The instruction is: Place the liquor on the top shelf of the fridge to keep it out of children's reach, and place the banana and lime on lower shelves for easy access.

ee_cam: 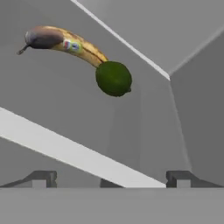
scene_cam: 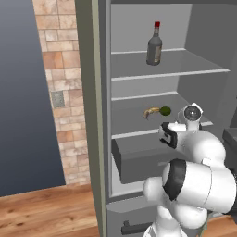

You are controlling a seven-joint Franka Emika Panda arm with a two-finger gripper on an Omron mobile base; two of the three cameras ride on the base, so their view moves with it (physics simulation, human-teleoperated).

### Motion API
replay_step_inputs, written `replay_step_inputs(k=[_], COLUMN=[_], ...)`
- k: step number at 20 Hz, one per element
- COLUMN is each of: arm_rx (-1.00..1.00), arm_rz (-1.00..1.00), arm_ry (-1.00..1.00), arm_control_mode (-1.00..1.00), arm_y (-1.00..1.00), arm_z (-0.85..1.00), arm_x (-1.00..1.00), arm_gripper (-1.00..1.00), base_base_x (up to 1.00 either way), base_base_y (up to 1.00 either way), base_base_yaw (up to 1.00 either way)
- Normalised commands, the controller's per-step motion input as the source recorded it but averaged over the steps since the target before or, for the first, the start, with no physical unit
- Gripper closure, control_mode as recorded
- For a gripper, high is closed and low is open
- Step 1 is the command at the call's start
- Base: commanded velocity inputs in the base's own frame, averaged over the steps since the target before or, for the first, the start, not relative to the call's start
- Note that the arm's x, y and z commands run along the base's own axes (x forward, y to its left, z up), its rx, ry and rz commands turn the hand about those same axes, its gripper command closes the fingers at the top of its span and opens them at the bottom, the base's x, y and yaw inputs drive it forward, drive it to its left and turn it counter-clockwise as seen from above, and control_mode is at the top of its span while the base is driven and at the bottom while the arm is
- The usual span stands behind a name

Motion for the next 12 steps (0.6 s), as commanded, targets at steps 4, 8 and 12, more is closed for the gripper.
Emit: replay_step_inputs(k=[4, 8, 12], arm_rx=[-0.21, -0.23, -0.18], arm_rz=[0.0, 0.0, 0.0], arm_ry=[0.08, 0.18, 0.29], arm_control_mode=[-1.0, -1.0, -1.0], arm_y=[0.54, 0.42, 0.31], arm_z=[1.0, 1.0, 1.0], arm_x=[-0.42, -0.75, -0.97], arm_gripper=[-1.0, -1.0, -1.0], base_base_x=[0.0, 0.0, 0.0], base_base_y=[0.0, 0.0, 0.0], base_base_yaw=[0.0, 0.0, 0.0])
